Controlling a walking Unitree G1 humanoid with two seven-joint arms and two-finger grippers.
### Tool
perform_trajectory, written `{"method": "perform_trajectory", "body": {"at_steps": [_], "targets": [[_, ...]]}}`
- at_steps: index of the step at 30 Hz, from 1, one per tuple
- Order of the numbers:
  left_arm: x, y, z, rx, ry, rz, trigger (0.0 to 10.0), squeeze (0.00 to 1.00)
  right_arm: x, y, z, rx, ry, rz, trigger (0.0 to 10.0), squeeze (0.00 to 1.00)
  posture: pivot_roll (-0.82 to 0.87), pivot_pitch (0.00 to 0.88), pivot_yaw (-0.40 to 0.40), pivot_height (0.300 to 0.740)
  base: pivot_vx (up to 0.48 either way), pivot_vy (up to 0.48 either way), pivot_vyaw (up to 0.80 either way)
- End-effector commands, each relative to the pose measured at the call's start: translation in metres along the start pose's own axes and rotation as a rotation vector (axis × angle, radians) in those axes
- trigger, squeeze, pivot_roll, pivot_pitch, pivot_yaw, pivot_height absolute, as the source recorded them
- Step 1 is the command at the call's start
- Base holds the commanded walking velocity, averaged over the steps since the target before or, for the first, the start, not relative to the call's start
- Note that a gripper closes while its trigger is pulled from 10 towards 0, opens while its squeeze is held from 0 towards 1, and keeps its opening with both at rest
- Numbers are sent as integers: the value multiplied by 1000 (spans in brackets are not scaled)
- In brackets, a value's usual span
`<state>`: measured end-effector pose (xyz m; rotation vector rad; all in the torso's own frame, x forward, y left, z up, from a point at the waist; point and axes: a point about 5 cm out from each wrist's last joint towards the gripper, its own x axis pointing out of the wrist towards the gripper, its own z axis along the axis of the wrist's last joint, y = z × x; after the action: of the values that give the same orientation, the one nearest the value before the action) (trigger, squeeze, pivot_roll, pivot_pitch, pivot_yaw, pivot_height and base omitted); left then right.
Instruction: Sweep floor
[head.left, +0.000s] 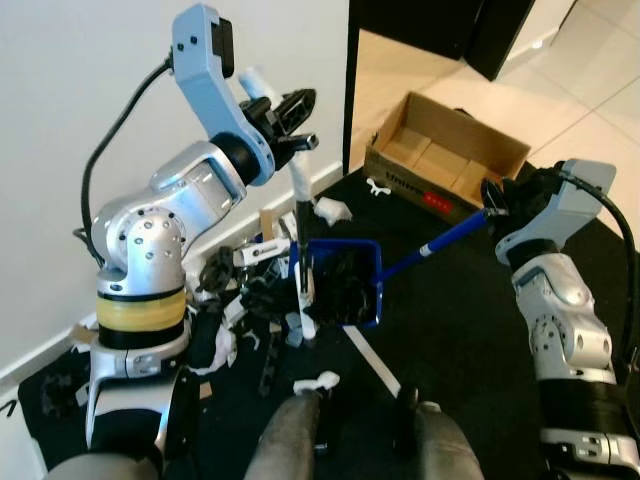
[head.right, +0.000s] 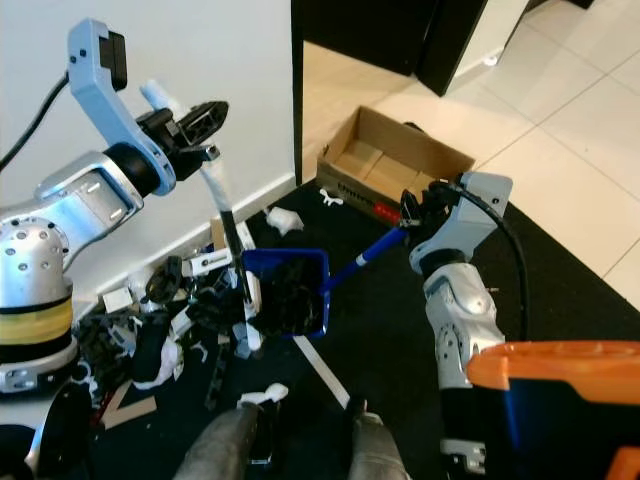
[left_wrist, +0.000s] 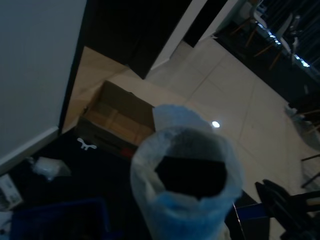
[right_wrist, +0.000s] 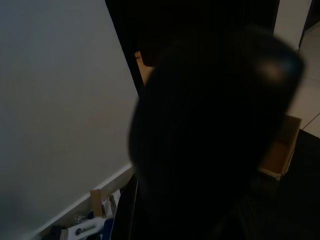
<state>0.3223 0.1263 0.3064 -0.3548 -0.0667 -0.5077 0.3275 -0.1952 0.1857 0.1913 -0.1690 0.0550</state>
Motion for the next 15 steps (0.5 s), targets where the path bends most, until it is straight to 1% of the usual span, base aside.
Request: {"method": "perform_trajectory", "body": {"at_steps": [1, 2, 4, 5, 7, 8, 9, 10, 11, 13, 15], "targets": [[-3, 2, 1, 64, -2, 52, 10000, 0, -1, -1, 19, 23, -75, -2, 10000, 0, 114, 159, 57, 740, 0, 0, 0], [-3, 2, 1, 64, -2, 52, 10000, 0, -1, -1, 19, 23, -75, -2, 10000, 0, 114, 159, 57, 740, 0, 0, 0], [-1, 7, 5, 112, -36, 142, 10000, 0, 1, 1, 24, 28, -88, -3, 10000, 0, 115, 147, 65, 740, 0, 0, 0], [-2, 10, 6, 119, -48, 163, 10000, 0, 2, 2, 26, 30, -96, -1, 10000, 0, 114, 144, 67, 740, 0, 0, 0], [-2, 12, 8, 105, -67, 174, 10000, 0, 2, 4, 28, 33, -104, 2, 10000, 0, 115, 135, 72, 740, 0, 0, 0], [-3, 13, 8, 76, -80, 182, 10000, 0, 3, 5, 30, 38, -111, 4, 10000, 0, 116, 123, 76, 740, 0, 0, 0], [-3, 13, 8, 76, -80, 182, 10000, 0, 3, 5, 30, 38, -111, 4, 10000, 0, 116, 123, 76, 740, 0, 0, 0], [-5, 14, 10, 58, -114, 173, 10000, 0, 3, 8, 31, 50, -122, 8, 10000, 0, 114, 115, 80, 740, 0, 0, 0], [-6, 13, 9, 76, -128, 159, 10000, 0, 3, 9, 31, 55, -123, 9, 10000, 0, 111, 107, 82, 740, 0, 0, 0], [-7, 11, 7, 85, -131, 140, 10000, 0, 3, 10, 31, 60, -123, 10, 10000, 0, 112, 100, 83, 740, 0, 0, 0], [-9, 8, 0, 111, -116, 117, 10000, 0, 3, 11, 30, 69, -119, 12, 10000, 0, 112, 92, 84, 740, 0, 0, 0]]}}
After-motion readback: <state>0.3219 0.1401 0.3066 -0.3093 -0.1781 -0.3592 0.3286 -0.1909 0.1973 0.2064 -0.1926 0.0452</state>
